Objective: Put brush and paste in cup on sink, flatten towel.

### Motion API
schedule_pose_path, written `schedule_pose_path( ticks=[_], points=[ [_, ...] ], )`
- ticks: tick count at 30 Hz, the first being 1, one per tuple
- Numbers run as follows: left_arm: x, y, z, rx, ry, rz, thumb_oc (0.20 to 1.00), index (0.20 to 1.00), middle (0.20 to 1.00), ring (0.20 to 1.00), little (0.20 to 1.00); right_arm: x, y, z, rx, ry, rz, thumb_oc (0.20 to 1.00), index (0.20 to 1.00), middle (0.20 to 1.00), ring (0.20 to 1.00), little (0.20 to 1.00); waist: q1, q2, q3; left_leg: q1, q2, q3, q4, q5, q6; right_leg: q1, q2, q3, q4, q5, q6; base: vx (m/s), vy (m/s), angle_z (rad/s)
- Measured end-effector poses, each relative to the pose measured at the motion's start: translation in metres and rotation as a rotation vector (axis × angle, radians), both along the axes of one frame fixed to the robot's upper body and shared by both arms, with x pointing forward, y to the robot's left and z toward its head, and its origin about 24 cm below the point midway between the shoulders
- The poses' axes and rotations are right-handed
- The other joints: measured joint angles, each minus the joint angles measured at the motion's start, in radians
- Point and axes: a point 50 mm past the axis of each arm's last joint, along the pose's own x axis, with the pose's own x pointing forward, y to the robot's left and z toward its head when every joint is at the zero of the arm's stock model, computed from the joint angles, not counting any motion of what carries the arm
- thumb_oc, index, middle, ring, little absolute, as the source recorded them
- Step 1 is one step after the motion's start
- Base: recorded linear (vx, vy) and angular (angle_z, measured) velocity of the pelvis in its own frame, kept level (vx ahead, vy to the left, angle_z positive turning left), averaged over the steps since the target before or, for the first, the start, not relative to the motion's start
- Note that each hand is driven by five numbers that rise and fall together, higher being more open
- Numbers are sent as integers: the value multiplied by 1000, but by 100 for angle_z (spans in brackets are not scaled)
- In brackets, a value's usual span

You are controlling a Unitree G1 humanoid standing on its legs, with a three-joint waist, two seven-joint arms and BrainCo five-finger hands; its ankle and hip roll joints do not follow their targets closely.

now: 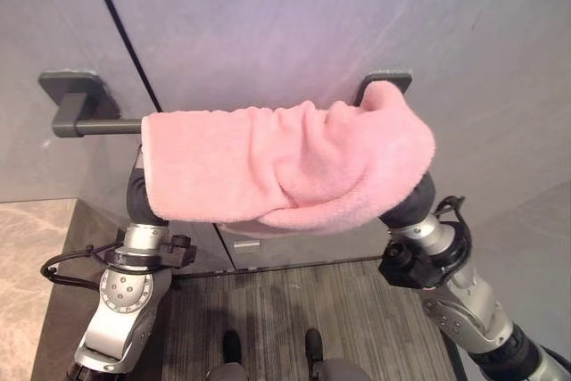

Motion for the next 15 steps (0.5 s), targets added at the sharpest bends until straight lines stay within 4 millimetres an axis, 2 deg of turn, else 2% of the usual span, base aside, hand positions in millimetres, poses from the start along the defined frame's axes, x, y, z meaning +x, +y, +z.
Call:
schedule_pose_path(
  ticks=[5,6,8,10,15],
  points=[
    [-4,10,-4,-91,10,41,200,200,200,200,200,5,23,11,25,-41,82,200,200,200,200,200,37,4,-9,10,0,-27,0,0,0,24,1,-25,0,-6,-2,11,-17,15],
    [-6,15,-4,-121,8,59,200,200,200,200,200,7,27,11,26,-42,85,200,200,200,200,200,60,0,-15,10,0,-32,0,0,-1,26,1,-28,0,-7,-2,2,-18,17],
    [-8,22,-6,-141,16,90,200,200,200,200,200,6,29,10,23,-36,92,200,200,200,200,200,81,0,-21,5,-3,-41,0,1,-1,27,0,-36,0,-8,-2,-10,-20,15],
    [-12,27,-10,-158,29,124,200,200,200,200,200,5,30,9,14,-40,94,200,200,200,200,200,84,-3,-25,-9,-7,-60,0,6,-1,26,-4,-60,0,-10,-1,-32,-15,29],
    [-14,30,-16,-175,61,130,200,200,200,200,200,6,30,6,-11,-44,74,200,200,200,200,200,105,-2,-23,-28,-16,-100,0,17,3,26,-9,-95,0,-13,1,-31,-8,24]
  ],
)
